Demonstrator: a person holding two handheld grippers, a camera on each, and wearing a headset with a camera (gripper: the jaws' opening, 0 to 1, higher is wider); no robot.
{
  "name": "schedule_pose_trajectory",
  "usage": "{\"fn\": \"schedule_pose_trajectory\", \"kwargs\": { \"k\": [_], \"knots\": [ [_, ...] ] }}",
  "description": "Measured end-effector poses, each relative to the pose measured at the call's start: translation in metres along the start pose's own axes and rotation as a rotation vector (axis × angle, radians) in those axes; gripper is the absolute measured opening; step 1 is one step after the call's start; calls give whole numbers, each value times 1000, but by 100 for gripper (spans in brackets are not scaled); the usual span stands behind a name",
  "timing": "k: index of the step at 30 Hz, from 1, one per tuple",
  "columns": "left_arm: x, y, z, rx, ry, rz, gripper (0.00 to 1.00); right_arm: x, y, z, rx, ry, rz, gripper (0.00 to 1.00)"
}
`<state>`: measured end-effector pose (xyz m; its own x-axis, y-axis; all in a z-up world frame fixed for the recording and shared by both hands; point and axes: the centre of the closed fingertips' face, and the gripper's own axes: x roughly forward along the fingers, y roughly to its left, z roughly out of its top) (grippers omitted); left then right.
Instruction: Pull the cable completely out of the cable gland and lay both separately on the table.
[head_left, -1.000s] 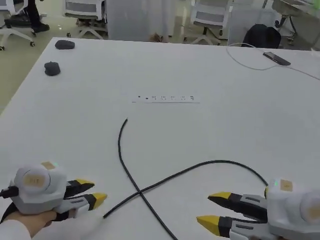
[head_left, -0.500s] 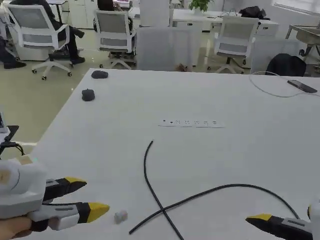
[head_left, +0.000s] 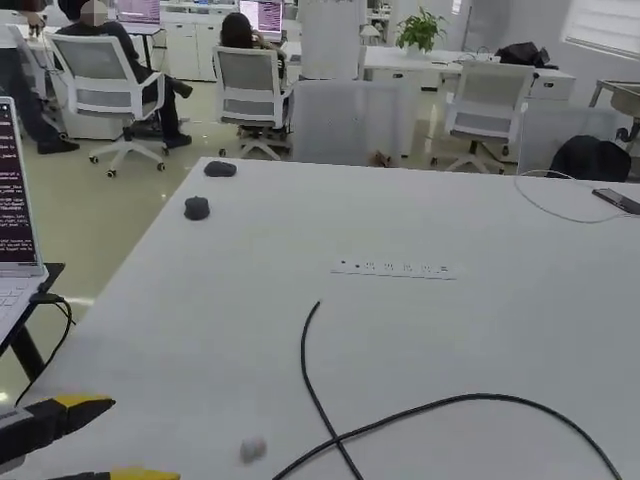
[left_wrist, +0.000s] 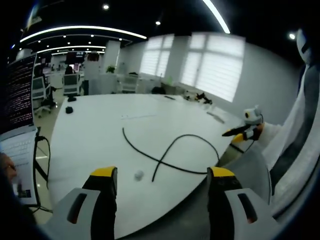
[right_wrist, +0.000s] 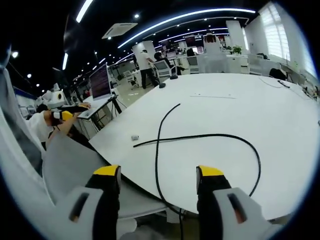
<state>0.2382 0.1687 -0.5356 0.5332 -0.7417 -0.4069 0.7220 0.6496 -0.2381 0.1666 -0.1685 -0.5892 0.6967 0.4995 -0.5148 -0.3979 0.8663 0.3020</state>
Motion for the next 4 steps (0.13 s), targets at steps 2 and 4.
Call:
{"fn": "schedule_pose_trajectory", "kwargs": {
  "k": [2,4],
  "knots": [
    [-4,4,-2,-1,3,11,76,-1,0,0,14,-14,-8,64],
    [-8,8,-1,-15,-7,21,76,-2,1,-1,19,-16,-12,64]
  ]
}}
